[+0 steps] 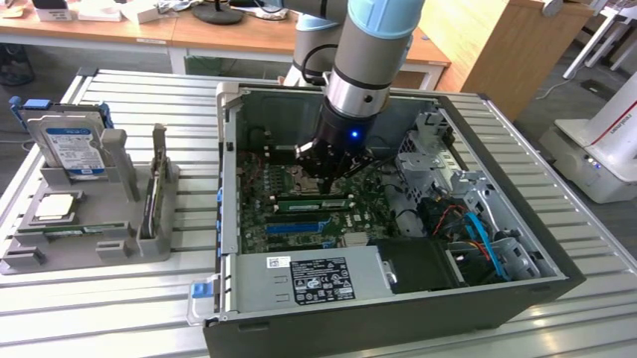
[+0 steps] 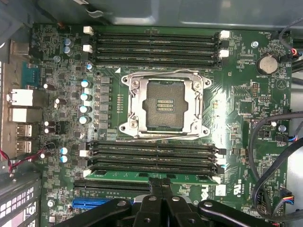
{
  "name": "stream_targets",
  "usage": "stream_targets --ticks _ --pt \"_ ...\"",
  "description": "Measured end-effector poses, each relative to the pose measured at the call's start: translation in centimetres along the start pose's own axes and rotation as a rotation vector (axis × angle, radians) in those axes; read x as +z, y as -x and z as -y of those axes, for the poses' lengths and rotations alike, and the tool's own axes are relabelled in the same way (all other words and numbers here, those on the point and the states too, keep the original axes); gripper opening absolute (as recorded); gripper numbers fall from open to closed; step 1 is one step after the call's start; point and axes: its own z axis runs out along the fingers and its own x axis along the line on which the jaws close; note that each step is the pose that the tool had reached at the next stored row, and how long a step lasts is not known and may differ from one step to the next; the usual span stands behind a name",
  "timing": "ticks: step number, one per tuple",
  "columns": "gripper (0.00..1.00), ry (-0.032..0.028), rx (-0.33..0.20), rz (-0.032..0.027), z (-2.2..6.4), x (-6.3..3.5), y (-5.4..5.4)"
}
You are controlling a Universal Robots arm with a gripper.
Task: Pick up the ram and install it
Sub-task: 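Press down the ram until it locks into place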
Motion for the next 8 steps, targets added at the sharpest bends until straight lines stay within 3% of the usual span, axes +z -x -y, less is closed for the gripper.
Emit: stream_targets --ticks 8 --pt "0.11 0.0014 -0.009 0.0053 0.04 0.0 0.0"
